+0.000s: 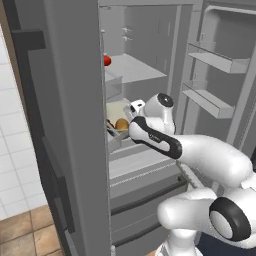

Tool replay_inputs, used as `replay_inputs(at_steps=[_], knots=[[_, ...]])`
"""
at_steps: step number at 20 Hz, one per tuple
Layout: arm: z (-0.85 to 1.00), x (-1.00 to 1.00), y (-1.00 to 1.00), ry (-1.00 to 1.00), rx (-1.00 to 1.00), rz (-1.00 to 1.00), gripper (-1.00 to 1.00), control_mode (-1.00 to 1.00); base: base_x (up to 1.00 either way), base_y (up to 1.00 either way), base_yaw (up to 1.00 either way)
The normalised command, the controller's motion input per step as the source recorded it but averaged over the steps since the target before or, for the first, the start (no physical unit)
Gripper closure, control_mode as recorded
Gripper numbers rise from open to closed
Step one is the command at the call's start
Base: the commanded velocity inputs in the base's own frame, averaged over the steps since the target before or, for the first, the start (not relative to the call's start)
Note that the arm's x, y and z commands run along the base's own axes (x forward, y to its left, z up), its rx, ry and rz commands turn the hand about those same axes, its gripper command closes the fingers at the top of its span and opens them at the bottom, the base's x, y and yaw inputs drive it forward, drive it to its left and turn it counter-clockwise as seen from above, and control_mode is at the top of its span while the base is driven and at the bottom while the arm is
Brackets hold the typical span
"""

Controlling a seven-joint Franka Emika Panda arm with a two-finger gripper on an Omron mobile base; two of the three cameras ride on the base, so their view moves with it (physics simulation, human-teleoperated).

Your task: Pick the chicken drumstick and potato from their plates and place them in the bowl. Then put the bowl in the fridge.

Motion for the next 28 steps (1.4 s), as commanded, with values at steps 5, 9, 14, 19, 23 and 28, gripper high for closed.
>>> replay_inputs(at_steps=[5,9,14,19,23,28], knots=[[-0.13,0.38,0.26,0.00,-0.01,0.00,1.00,-1.00,0.00,0.00,0.00],[-0.12,0.39,0.18,0.00,-0.01,0.00,1.00,-1.00,0.00,0.00,0.00],[-0.12,0.39,0.11,0.00,-0.02,0.00,1.00,-1.00,0.00,0.00,0.00],[-0.12,0.37,0.02,0.01,-0.03,0.00,1.00,-1.00,0.00,0.00,0.00],[-0.13,0.34,0.00,0.02,-0.03,0.00,1.00,-1.00,0.00,0.00,0.00],[-0.16,0.31,0.00,0.03,-0.03,0.00,1.00,-1.00,0.00,0.00,0.00]])
